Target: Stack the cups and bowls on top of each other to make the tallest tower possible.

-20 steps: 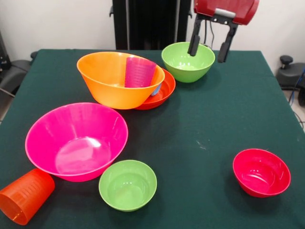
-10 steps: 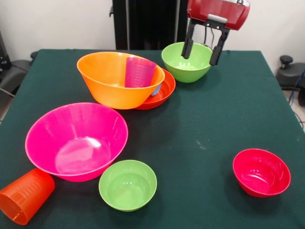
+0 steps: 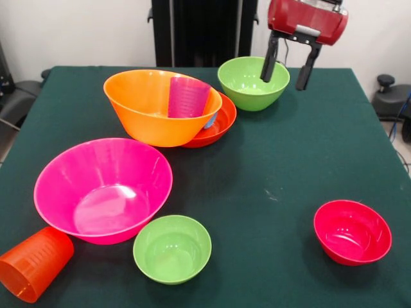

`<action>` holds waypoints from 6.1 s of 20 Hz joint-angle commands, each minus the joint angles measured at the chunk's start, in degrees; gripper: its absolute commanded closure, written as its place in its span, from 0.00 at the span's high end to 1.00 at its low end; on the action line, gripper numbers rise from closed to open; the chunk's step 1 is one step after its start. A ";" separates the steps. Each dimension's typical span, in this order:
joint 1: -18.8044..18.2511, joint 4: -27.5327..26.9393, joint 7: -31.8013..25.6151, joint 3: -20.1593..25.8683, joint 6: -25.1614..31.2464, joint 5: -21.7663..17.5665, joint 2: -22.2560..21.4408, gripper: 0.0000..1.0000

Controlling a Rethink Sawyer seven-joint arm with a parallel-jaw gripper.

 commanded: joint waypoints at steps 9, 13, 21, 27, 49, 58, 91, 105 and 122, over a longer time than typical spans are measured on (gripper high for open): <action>7.29 3.53 5.14 -8.28 -11.21 -5.01 7.02 1.00; 7.92 4.30 4.09 -10.21 -14.25 -4.90 8.23 1.00; 9.36 4.09 3.11 -12.92 -17.41 -2.91 10.65 1.00; 10.15 4.21 3.10 -14.24 -19.63 -2.35 12.24 1.00; 28.29 1.07 13.79 -42.63 -37.08 29.51 31.07 1.00; 30.44 2.99 7.16 -46.98 -43.54 38.73 31.84 1.00; -13.65 12.28 -23.35 17.54 23.50 18.97 -2.37 1.00; -8.61 9.25 -15.14 16.54 18.94 13.76 4.23 1.00; -5.21 8.60 -11.97 14.07 15.09 9.52 8.76 1.00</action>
